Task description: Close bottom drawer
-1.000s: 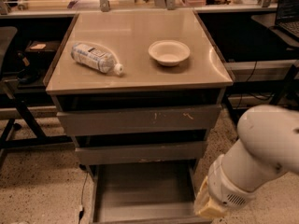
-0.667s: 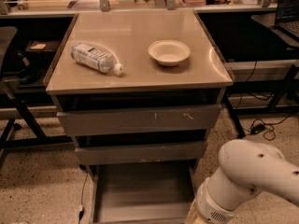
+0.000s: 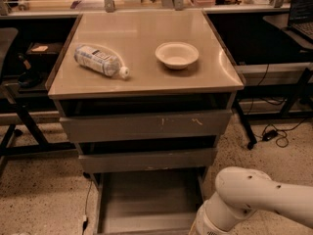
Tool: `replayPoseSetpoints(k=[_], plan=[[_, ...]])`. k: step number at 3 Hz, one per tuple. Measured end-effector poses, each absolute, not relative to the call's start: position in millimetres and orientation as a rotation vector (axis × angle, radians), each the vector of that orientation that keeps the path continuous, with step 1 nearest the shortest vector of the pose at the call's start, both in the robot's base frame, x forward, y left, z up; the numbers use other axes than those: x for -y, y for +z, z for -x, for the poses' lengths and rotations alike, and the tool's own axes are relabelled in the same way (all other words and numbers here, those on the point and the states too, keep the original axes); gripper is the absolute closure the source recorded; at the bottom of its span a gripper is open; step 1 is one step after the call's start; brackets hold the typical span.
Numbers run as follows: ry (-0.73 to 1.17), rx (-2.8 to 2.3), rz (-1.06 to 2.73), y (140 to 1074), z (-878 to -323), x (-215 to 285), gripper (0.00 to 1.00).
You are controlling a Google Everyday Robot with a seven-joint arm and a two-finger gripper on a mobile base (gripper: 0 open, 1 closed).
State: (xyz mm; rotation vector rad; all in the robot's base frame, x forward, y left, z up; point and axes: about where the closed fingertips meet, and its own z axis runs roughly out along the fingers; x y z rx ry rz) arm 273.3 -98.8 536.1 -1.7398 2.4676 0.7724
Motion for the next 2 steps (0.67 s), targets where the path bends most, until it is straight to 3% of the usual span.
replayPoseSetpoints(k=[2], plan=[[0.858, -2.497, 1.607, 429.9, -287.1, 94.4, 1.00]])
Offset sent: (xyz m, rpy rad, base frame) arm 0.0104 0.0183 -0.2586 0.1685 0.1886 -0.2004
